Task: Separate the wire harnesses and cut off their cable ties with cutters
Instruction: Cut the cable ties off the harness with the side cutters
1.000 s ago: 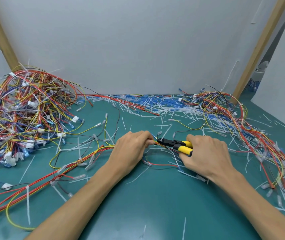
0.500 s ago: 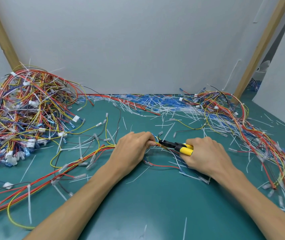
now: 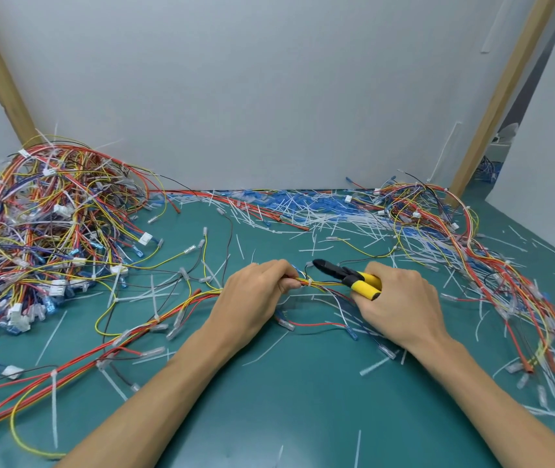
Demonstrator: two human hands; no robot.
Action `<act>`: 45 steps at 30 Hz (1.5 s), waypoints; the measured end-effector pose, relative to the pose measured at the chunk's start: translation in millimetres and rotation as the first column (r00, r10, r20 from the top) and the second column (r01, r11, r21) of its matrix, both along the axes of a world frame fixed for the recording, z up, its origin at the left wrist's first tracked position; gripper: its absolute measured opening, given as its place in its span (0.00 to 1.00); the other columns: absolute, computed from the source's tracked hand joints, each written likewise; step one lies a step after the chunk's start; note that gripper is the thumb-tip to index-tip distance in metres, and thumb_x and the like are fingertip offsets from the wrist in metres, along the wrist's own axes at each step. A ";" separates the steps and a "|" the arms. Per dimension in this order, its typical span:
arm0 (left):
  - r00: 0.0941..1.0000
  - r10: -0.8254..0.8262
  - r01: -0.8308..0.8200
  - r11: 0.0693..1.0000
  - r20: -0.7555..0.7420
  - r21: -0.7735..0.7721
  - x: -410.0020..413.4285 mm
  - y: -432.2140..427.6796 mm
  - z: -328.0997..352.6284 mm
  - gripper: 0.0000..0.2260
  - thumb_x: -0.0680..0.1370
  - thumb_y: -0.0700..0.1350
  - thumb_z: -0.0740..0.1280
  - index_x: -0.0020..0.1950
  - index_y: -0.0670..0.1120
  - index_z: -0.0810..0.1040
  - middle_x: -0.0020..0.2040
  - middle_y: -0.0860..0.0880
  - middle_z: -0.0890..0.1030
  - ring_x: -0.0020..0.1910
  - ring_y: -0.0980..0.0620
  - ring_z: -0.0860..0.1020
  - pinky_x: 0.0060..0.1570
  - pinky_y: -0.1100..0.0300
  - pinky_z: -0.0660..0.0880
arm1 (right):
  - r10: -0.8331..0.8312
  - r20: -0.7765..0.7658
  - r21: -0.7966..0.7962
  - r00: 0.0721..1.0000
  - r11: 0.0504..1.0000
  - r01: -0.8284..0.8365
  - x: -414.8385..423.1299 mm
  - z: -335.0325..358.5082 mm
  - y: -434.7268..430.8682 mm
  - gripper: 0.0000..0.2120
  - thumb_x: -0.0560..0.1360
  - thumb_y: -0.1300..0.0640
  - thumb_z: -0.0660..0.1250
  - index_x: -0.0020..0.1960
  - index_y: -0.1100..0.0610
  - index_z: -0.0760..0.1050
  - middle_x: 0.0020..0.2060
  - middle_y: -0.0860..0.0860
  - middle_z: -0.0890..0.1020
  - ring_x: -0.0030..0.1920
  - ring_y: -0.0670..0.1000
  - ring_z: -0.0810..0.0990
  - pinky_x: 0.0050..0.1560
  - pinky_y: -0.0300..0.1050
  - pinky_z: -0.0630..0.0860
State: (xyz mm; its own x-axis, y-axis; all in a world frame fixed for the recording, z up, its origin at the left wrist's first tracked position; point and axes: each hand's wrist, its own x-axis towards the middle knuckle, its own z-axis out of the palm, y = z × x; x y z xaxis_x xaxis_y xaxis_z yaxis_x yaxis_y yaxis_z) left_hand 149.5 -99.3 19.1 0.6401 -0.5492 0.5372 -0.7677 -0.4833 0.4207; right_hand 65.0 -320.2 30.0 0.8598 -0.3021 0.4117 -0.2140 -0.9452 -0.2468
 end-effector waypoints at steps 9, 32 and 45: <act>0.996 -0.085 0.088 0.990 0.033 -0.113 0.7 0.1 -1.0 0.06 0.80 0.44 0.70 0.54 0.44 0.79 0.48 0.53 0.81 0.44 0.52 0.79 0.48 0.51 0.77 | 0.206 0.135 0.330 0.969 0.913 -0.240 0.9 -2.9 17.3 0.14 0.69 0.42 0.77 0.43 0.48 0.75 0.30 0.45 0.77 0.35 0.49 0.73 0.39 0.49 0.74; 0.988 0.086 -0.121 0.942 -0.126 -0.312 -6.6 42.7 3.0 0.13 0.77 0.42 0.63 0.61 0.52 0.71 0.56 0.55 0.77 0.59 0.55 0.75 0.61 0.59 0.70 | 0.054 0.346 0.858 0.937 0.385 -0.339 11.9 -3.0 -8.0 0.11 0.66 0.55 0.80 0.35 0.52 0.77 0.29 0.49 0.75 0.31 0.49 0.69 0.34 0.41 0.68; 0.998 0.024 -0.031 0.989 -0.050 -0.143 -18.6 30.3 -1.8 0.14 0.81 0.49 0.66 0.67 0.56 0.75 0.60 0.65 0.78 0.63 0.66 0.72 0.65 0.59 0.67 | 0.144 0.358 0.892 0.923 0.239 -0.383 6.9 0.8 -10.7 0.11 0.61 0.51 0.79 0.36 0.51 0.77 0.30 0.53 0.75 0.29 0.50 0.70 0.30 0.38 0.70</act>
State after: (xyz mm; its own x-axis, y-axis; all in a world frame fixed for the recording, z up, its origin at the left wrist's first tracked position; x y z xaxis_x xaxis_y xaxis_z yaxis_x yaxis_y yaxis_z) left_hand 131.0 -68.9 17.3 0.6805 -0.4507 0.5778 -0.7326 -0.4358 0.5229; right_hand 72.0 -330.9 30.8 0.9268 -0.3437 0.1516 0.1543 -0.0196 -0.9878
